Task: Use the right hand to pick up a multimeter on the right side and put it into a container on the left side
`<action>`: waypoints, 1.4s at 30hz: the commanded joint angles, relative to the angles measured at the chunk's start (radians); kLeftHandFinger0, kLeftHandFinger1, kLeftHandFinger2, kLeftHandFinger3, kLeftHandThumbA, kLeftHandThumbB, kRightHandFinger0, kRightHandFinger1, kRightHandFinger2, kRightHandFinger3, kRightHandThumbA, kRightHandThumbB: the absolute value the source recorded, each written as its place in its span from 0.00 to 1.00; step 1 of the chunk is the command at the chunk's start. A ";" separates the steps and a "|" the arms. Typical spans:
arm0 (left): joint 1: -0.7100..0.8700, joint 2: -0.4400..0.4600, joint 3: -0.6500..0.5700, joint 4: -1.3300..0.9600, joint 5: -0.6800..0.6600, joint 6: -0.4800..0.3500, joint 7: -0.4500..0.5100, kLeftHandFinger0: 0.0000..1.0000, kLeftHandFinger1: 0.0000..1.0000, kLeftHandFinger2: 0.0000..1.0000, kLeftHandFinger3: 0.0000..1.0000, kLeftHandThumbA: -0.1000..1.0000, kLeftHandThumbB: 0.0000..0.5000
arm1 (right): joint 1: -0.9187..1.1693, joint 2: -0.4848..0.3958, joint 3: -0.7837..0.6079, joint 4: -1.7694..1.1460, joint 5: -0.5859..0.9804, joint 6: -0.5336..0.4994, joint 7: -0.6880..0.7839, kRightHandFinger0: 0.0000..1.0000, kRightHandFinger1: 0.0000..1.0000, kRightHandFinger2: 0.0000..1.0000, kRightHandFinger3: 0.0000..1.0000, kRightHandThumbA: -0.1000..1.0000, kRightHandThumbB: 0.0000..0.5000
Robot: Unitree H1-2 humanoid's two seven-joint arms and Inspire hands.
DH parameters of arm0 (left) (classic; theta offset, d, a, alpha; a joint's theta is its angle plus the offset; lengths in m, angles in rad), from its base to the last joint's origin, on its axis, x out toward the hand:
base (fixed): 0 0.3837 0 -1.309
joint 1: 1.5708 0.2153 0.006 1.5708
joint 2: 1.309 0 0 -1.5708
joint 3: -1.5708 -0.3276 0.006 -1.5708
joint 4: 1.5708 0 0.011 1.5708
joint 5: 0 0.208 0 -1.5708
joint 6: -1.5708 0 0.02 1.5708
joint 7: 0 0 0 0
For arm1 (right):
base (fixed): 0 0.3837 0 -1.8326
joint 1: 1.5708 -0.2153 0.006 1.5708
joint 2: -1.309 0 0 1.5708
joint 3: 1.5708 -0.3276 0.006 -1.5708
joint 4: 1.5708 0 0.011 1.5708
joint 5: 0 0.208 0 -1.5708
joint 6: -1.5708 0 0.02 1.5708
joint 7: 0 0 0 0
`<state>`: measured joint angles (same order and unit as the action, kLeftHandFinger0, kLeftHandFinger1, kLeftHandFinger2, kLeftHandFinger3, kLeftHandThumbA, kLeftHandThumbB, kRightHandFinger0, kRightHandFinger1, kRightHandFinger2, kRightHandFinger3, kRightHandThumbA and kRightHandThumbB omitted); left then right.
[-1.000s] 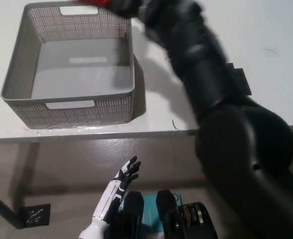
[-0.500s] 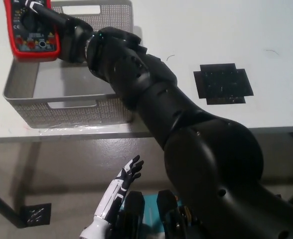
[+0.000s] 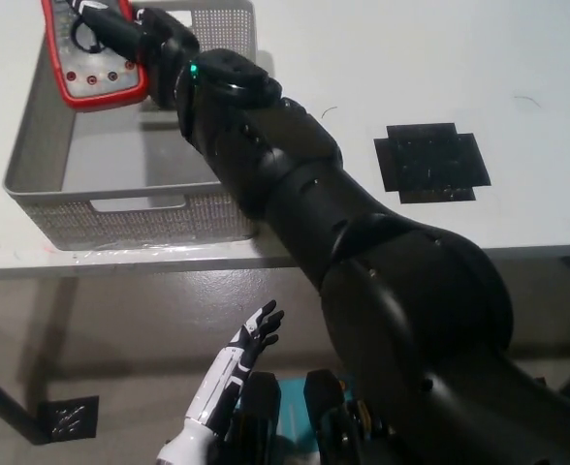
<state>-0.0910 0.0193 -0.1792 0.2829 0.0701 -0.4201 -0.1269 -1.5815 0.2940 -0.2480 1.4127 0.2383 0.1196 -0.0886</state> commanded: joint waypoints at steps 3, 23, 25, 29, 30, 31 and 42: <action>-0.025 0.009 -0.018 -0.029 0.001 -0.026 -0.029 1.00 1.00 1.00 1.00 1.00 0.98 | -0.095 -0.015 0.140 -0.019 -0.121 -0.145 -0.025 0.60 0.29 0.73 0.56 0.00 0.34; -0.025 0.003 -0.016 -0.060 -0.017 0.016 -0.046 1.00 1.00 1.00 1.00 1.00 1.00 | -0.056 -0.053 0.325 -0.008 -0.204 -0.087 0.235 1.00 1.00 1.00 1.00 0.63 0.90; -0.026 0.003 -0.015 -0.062 -0.016 0.018 -0.047 1.00 1.00 1.00 1.00 1.00 1.00 | -0.051 -0.059 0.333 -0.007 -0.210 -0.083 0.249 1.00 1.00 1.00 1.00 0.63 0.87; -0.029 0.001 -0.015 -0.060 -0.015 0.016 -0.049 1.00 1.00 1.00 1.00 1.00 1.00 | -0.040 -0.068 0.349 -0.007 -0.221 -0.079 0.250 1.00 1.00 1.00 1.00 0.64 0.85; -0.029 0.001 -0.015 -0.060 -0.015 0.015 -0.049 1.00 1.00 1.00 1.00 1.00 1.00 | -0.037 -0.070 0.351 -0.007 -0.223 -0.080 0.252 1.00 1.00 1.00 1.00 0.65 0.88; -0.029 -0.001 -0.015 -0.061 -0.015 0.015 -0.049 1.00 1.00 1.00 1.00 1.00 1.00 | -0.033 -0.074 0.353 -0.006 -0.224 -0.084 0.256 1.00 1.00 1.00 1.00 0.67 0.92; -0.024 -0.004 -0.019 -0.057 -0.007 0.010 -0.052 1.00 1.00 1.00 1.00 1.00 1.00 | -0.008 -0.113 0.304 -0.028 -0.190 -0.102 0.279 1.00 1.00 1.00 1.00 0.73 0.90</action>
<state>-0.1019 0.0208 -0.1854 0.2573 0.0683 -0.3970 -0.1653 -1.5611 0.2194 0.0916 1.4267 0.0177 0.0630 0.1526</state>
